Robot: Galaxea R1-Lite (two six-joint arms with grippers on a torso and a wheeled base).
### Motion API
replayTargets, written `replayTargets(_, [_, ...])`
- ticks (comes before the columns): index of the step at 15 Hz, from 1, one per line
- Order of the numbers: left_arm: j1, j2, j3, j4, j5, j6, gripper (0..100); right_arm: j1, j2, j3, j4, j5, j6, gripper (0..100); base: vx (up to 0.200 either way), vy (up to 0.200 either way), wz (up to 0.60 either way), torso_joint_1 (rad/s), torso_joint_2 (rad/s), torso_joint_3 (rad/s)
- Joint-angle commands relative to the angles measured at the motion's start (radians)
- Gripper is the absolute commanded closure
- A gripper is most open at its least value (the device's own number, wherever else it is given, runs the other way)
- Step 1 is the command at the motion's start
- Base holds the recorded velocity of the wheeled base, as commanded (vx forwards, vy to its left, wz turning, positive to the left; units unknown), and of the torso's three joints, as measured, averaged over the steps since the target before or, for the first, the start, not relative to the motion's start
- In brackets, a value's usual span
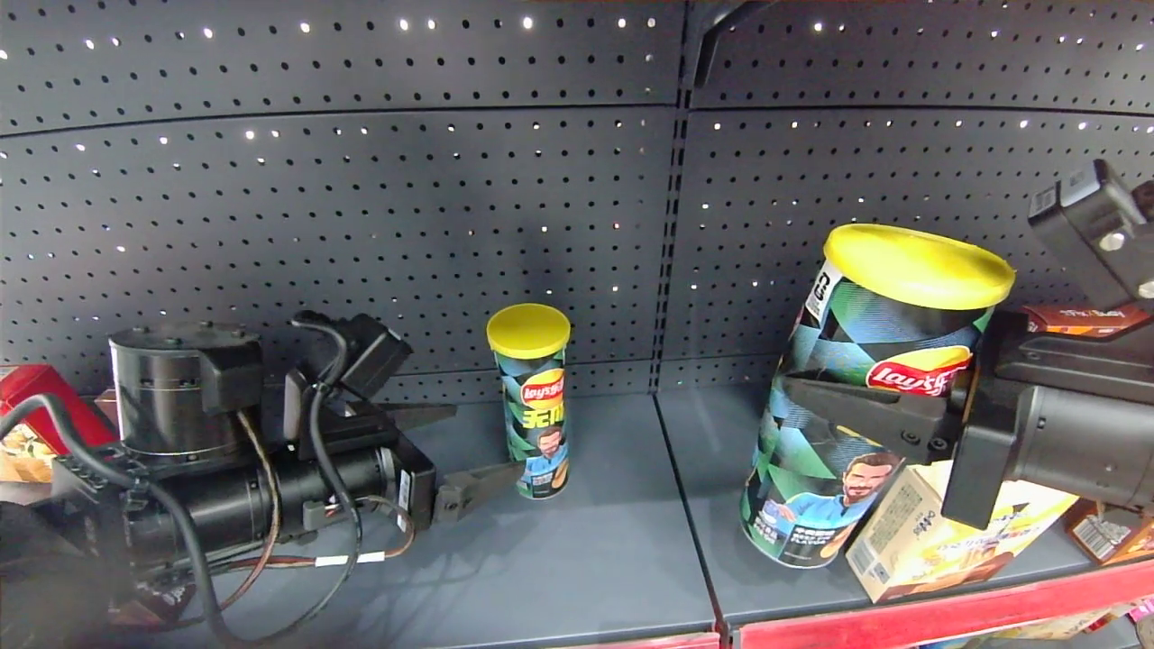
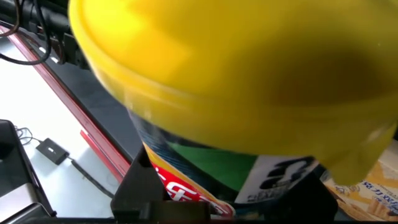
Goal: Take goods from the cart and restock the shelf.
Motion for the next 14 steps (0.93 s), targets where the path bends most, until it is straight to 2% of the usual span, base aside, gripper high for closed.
replayTargets(1, [0.006, 0.032, -0.003, -0.001, 0.002, 0.003, 0, -0.001, 0.004, -0.001, 0.000, 0.001, -0.001, 100, 0.000, 0.000, 0.00, 0.000, 0.00, 0.000])
replayTargets(7, [0.018, 0.114, -0.045, -0.036, 0.005, -0.002, 0, -0.010, 0.013, 0.000, -0.002, 0.004, -0.001, 100, 0.000, 0.000, 0.00, 0.000, 0.00, 0.000])
replayTargets(8, [0.035, 0.164, -0.060, -0.081, 0.014, 0.003, 0, -0.015, 0.013, -0.001, -0.002, 0.004, 0.001, 100, 0.000, 0.000, 0.00, 0.000, 0.00, 0.000])
replayTargets(11, [0.036, 0.239, -0.066, -0.208, 0.016, -0.003, 0, -0.021, 0.019, -0.001, -0.002, 0.004, 0.001, 100, 0.000, 0.000, 0.00, 0.000, 0.00, 0.000])
replayTargets(14, [0.033, 0.275, -0.081, -0.234, 0.011, -0.003, 0, -0.036, 0.022, -0.001, -0.003, 0.008, 0.001, 100, 0.000, 0.000, 0.00, 0.000, 0.00, 0.000])
